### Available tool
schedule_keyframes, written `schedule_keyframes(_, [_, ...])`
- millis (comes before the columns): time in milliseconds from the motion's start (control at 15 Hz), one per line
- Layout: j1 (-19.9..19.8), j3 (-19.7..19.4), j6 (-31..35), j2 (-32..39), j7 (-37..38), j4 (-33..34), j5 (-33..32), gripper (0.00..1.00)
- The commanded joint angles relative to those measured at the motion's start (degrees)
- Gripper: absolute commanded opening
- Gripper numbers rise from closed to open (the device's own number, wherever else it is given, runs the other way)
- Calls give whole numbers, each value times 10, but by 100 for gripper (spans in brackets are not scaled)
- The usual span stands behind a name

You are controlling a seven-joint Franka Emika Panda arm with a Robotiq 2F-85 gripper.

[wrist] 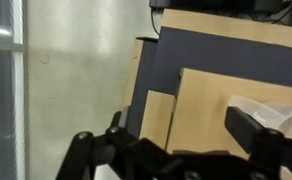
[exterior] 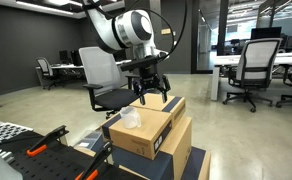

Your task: Twist the water jug around

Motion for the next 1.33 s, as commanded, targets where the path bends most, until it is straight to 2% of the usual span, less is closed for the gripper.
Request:
schedule_keyframes(0, [20, -26, 15, 42, 35, 15, -39, 100])
schedule_keyframes(333, [24, -33, 27, 75, 41, 29, -35, 100])
schedule_keyframes(1267, [47, -33, 63, 91, 51, 45, -27, 100])
